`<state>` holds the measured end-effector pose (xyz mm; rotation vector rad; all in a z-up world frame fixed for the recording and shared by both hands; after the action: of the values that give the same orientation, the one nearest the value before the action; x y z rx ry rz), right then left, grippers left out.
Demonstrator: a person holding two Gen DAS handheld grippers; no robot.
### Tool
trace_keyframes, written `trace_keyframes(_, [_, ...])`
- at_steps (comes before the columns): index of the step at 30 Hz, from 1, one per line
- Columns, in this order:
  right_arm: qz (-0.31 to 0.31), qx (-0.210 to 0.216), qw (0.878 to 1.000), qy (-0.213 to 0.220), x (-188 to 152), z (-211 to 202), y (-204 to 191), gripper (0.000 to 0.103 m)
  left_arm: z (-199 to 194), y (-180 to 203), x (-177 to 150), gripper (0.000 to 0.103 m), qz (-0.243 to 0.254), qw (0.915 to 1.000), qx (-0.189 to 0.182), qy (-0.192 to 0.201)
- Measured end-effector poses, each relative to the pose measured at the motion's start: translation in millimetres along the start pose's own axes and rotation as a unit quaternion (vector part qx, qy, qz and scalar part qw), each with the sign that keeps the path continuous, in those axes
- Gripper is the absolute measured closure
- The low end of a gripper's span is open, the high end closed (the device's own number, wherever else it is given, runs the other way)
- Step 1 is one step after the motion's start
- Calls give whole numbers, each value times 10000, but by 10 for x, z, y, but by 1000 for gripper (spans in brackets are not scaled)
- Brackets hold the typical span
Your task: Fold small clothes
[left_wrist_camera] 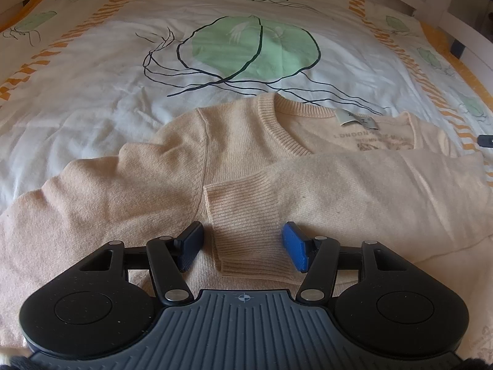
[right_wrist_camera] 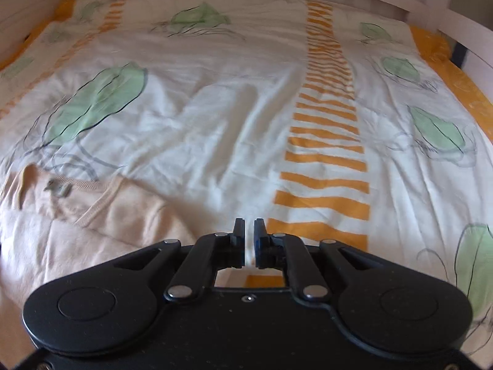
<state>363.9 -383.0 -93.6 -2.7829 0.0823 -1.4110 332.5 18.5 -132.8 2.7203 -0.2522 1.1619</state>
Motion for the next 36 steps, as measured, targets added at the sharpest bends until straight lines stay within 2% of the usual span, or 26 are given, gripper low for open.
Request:
trace_keyframes(2, [351,-2,9993,120,-62,-166,99,80,-2,-2,5,47,-14,10000,-1,-8])
trace_keyframes(3, [383,38,9992,118,-97,-245,93,73,-3,2,7,47,-10,10000,7,-11])
trace_keyframes(4, [314,67,9994,131,-161,-381,60,56,-2,6,8,47,-7,10000,19,-14])
trace_keyframes(5, [203,83,9996,166,-224,-496,12,44,-2,8,9,47,-10,10000,25,-15])
trace_keyframes(6, [99,117,9997,207,-303,-633,-39,42,-1,10,9,47,-16,10000,30,-16])
trace_keyframes(10, [-37,266,9996,115,-606,-1016,-252,42,3,4,4,47,-50,10000,25,-4])
trace_keyframes(13, [-545,345,9979,29,-765,-1156,-503,41,4,4,4,47,-60,10000,31,0])
trace_keyframes(17, [-1320,169,9910,-168,-874,-1030,-802,39,2,-3,-4,47,-66,10000,7,11])
trace_keyframes(19, [-1503,65,9885,-120,-911,-915,-867,39,-1,-9,-3,47,-75,10000,-5,6])
trace_keyframes(26, [-1085,-428,9928,275,-898,-656,-824,39,1,-11,1,47,-71,10000,-41,-13])
trace_keyframes(30, [-939,-1191,9879,337,-924,-683,-533,39,3,-21,1,47,-109,9999,-86,-25])
trace_keyframes(32, [-611,-1164,9910,262,-950,-733,-352,33,7,-16,4,46,-111,9999,-81,-31])
trace_keyframes(34, [-497,-1090,9927,124,-965,-777,-286,33,8,-14,4,46,-102,9999,-70,-28])
trace_keyframes(36, [-422,-819,9957,-26,-954,-813,-307,32,6,-18,5,46,-114,9999,-73,-23])
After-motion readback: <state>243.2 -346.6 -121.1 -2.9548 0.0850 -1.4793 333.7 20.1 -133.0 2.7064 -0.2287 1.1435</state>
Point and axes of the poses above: each gripper's, at about its wrist camera, not at the fingertips, and z roughly the way its jaws point, y to its right, x to its top, the point moved 3 cm from there along z, roughly the way its jaws point, and after that the axes turned 12 degrees about y, right-handed, at the moved point
